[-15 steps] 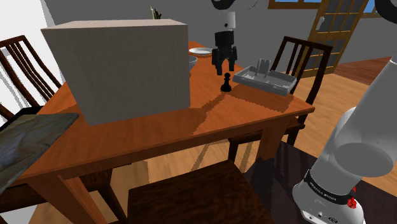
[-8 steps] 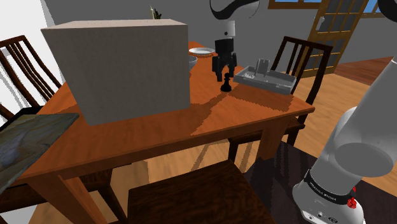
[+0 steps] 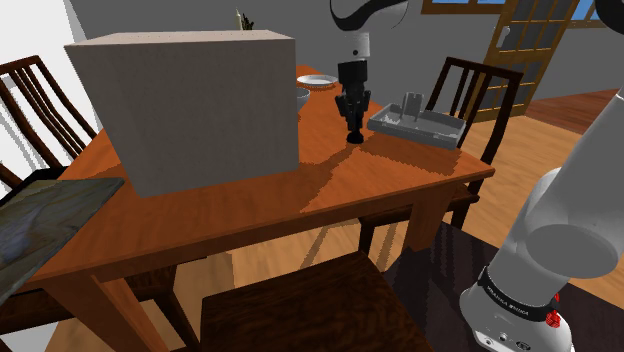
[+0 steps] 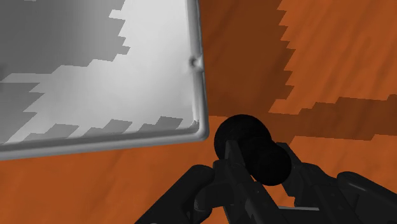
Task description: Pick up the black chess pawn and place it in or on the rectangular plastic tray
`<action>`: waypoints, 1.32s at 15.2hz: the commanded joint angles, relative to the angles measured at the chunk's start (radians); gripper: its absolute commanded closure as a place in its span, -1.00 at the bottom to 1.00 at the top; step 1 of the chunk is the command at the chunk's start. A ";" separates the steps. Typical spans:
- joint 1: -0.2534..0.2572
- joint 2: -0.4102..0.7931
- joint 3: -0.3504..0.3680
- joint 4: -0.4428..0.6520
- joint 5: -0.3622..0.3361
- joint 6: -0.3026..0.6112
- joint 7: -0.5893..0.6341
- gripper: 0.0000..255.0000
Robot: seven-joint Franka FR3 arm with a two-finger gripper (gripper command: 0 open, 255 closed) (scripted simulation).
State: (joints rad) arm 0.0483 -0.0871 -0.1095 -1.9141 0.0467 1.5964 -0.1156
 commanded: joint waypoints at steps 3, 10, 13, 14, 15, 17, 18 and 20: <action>0.000 0.001 0.000 -0.003 0.000 0.001 0.000 1.00; 0.000 -0.001 0.000 0.037 0.000 -0.040 0.002 1.00; 0.000 0.000 0.000 0.078 0.000 -0.080 0.004 1.00; 0.000 0.001 0.000 0.093 0.000 -0.094 0.004 1.00; 0.000 0.002 0.000 0.107 0.000 -0.107 0.005 1.00; 0.000 0.004 0.000 0.137 0.000 -0.134 0.006 1.00; 0.000 0.006 0.000 0.152 0.001 -0.148 0.006 1.00; 0.000 0.010 -0.001 0.184 0.001 -0.176 0.007 1.00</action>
State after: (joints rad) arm 0.0482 -0.0793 -0.1101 -1.7470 0.0477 1.4357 -0.1088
